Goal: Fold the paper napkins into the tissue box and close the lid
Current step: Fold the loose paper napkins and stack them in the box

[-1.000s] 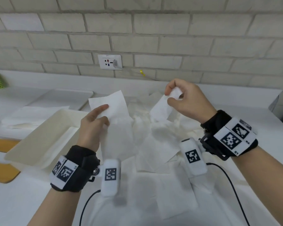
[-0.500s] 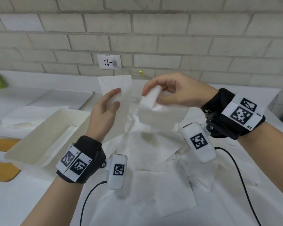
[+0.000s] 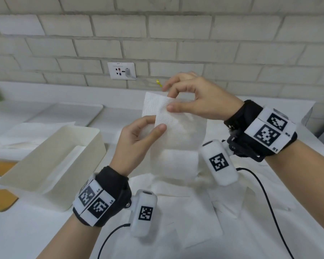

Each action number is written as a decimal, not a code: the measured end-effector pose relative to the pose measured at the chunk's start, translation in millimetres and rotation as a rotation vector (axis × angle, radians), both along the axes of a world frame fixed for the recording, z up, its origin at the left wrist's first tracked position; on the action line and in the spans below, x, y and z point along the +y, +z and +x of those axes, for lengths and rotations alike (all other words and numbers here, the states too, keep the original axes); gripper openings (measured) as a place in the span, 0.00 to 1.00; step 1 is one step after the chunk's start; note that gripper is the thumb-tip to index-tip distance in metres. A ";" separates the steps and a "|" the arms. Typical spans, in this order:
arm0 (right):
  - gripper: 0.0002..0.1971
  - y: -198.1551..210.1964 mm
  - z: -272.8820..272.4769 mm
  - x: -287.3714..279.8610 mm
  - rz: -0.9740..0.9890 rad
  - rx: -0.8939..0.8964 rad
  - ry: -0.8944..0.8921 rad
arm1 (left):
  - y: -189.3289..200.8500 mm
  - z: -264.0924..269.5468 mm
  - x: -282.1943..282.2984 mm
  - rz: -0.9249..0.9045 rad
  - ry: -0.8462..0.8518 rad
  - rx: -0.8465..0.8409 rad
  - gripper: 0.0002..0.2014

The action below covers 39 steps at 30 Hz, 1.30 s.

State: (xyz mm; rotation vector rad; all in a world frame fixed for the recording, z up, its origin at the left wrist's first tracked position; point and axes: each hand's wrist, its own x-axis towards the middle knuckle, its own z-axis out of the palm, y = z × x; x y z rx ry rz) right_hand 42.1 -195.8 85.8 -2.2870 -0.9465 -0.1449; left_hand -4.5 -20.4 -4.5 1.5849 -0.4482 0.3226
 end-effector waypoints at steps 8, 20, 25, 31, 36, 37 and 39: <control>0.06 -3.4 -1.5 4.8 0.115 0.206 0.027 | -6.4 -0.8 -8.1 0.064 0.014 -0.119 0.12; 0.11 -4.0 4.4 -4.4 0.170 0.012 -0.124 | -29.5 1.0 1.3 -0.005 -0.025 0.169 0.17; 0.05 -9.2 -9.4 6.1 0.054 0.018 0.055 | -14.8 -3.2 -1.1 -0.033 -0.132 0.231 0.21; 0.19 -31.6 -19.8 4.8 0.150 -0.310 -0.055 | -13.9 -3.0 1.8 -0.043 0.073 0.280 0.11; 0.15 -87.4 -39.7 -13.1 -0.373 -0.077 0.102 | -25.4 1.1 22.2 -0.053 0.222 0.351 0.10; 0.15 -100.9 -48.6 -12.1 -0.566 0.051 0.179 | -26.4 1.0 24.5 -0.068 0.234 0.360 0.09; 0.21 -126.7 -65.5 -8.5 -0.887 0.193 0.324 | -27.5 -0.5 27.5 -0.083 0.239 0.365 0.09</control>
